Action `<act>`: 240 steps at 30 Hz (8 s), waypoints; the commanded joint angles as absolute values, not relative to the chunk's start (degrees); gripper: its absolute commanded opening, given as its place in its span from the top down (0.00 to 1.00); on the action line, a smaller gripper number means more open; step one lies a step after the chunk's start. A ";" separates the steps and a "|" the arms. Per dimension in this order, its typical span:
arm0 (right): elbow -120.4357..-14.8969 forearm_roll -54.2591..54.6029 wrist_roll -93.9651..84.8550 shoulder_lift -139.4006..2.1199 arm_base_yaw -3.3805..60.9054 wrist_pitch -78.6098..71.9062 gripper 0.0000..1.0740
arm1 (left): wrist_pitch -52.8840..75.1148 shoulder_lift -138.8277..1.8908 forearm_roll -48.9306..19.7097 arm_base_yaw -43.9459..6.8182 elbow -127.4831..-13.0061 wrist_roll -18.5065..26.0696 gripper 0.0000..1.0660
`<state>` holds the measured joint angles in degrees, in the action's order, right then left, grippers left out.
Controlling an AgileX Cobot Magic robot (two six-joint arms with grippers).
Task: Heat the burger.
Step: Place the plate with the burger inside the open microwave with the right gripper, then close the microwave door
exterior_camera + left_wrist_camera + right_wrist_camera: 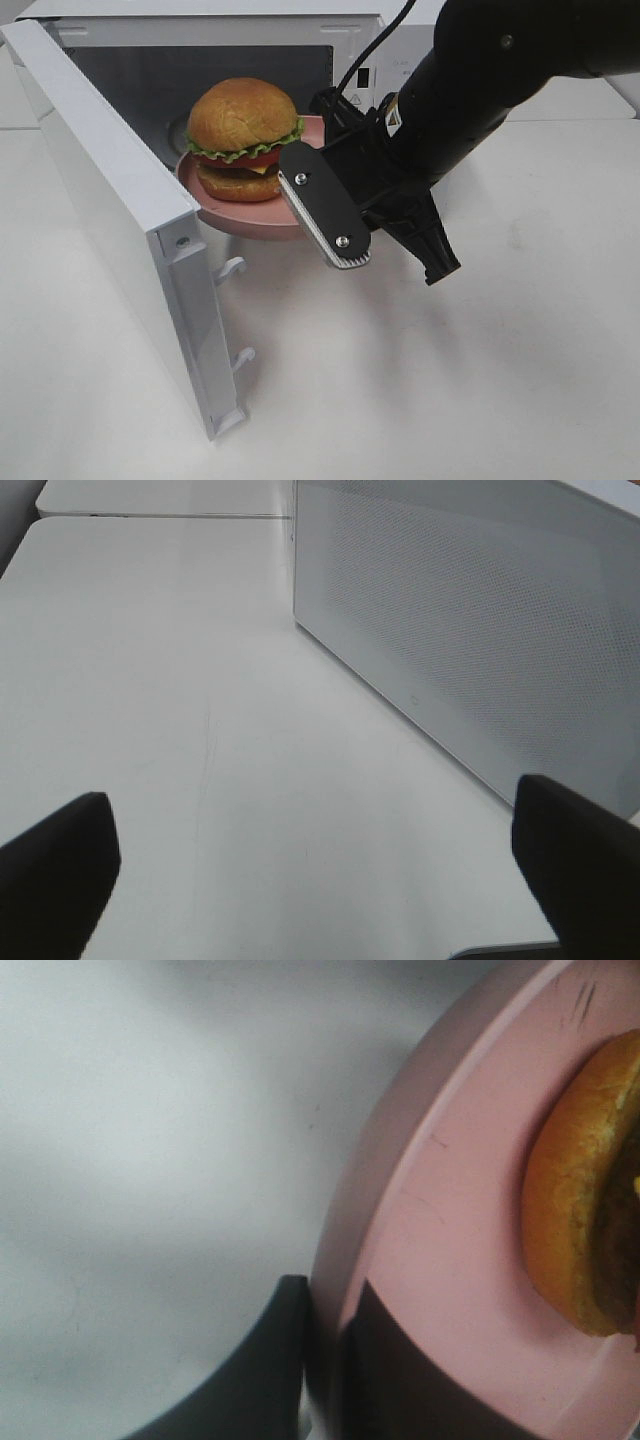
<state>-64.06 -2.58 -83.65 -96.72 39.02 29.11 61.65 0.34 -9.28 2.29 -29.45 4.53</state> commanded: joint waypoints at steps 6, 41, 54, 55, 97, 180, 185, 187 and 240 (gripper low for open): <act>-68.93 -1.09 -85.49 -99.52 38.16 26.99 1.00 | 61.13 1.32 -9.63 2.41 -29.39 4.18 0.06; -89.09 -6.65 -76.26 -115.39 38.22 28.48 1.00 | 61.13 1.32 -9.63 2.41 -29.39 4.18 0.06; -100.67 -11.46 -69.10 -123.53 38.22 31.40 1.00 | 61.13 1.32 -9.63 2.41 -29.39 4.18 0.06; -102.10 -11.97 -69.10 -124.50 38.22 31.40 1.00 | 61.13 1.32 -9.63 2.41 -29.39 4.18 0.06; -112.47 -15.18 -61.59 -135.50 36.27 25.78 0.54 | 61.13 1.32 -9.63 2.41 -29.39 4.18 0.06; -56.72 -17.93 -38.96 -87.26 36.21 13.06 0.35 | 61.13 1.32 -9.63 2.41 -29.39 4.18 0.06; -53.74 -18.79 -35.24 -82.96 36.21 13.18 0.35 | 61.13 1.32 -9.63 2.41 -29.39 4.18 0.06; -53.00 -18.79 -34.95 -82.22 36.21 13.18 0.35 | 61.13 1.32 -9.63 2.41 -29.39 4.18 0.06; -40.39 -9.74 10.60 -29.39 36.21 64.52 0.35 | 61.13 1.32 -9.63 2.41 -29.39 4.18 0.06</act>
